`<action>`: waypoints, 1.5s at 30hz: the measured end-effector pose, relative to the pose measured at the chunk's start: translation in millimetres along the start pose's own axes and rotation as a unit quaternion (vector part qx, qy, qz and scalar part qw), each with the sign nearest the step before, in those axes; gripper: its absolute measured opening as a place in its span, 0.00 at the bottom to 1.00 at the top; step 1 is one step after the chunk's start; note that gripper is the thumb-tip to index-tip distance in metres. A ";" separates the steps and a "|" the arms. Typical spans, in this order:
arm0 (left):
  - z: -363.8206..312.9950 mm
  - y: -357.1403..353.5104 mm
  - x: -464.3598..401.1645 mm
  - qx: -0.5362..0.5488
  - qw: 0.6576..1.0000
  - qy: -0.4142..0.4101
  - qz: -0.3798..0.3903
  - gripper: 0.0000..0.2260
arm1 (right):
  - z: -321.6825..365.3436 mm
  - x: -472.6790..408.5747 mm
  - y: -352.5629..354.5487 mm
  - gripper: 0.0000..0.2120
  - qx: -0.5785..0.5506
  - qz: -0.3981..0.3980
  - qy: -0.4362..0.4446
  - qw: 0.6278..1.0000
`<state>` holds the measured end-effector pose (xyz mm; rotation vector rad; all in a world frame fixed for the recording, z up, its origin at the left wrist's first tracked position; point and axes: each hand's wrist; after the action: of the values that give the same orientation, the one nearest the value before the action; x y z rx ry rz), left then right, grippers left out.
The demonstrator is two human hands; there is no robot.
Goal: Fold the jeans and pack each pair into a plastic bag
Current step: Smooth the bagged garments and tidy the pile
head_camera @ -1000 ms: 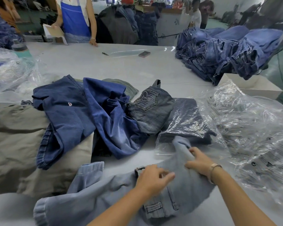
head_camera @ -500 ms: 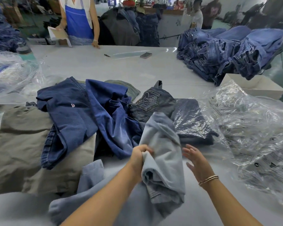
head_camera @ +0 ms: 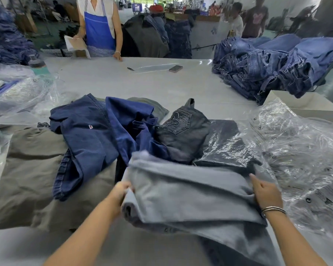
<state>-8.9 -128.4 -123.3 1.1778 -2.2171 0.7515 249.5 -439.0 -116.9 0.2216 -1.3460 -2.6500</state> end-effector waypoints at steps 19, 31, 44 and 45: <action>78.4 63.6 -13.6 -0.175 0.978 -0.022 -0.112 0.18 | 53.8 2.8 -0.9 0.23 0.019 0.389 0.155 0.908; 98.4 21.9 1.4 -0.580 0.752 -0.240 -0.201 0.42 | 35.8 -15.8 1.8 0.22 0.373 0.388 0.178 0.824; 11.4 -36.4 -34.7 -0.455 0.810 -0.297 0.221 0.27 | 80.9 -28.6 29.3 0.16 0.160 0.540 0.152 0.813; 6.0 -29.8 -38.1 -0.473 0.804 -0.280 0.228 0.28 | 74.6 -29.4 24.2 0.16 0.234 0.523 0.155 0.805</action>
<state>34.1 -124.9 -146.0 0.3459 -2.8011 -0.6635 264.9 -388.3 -52.0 -0.0467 -1.3931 -1.2948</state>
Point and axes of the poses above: each hand's wrist, its own x-axis away from the middle knuckle, its own y-axis out of the back of the hand, z = x × y, and after that the axes turned 7 degrees about x, right-handed
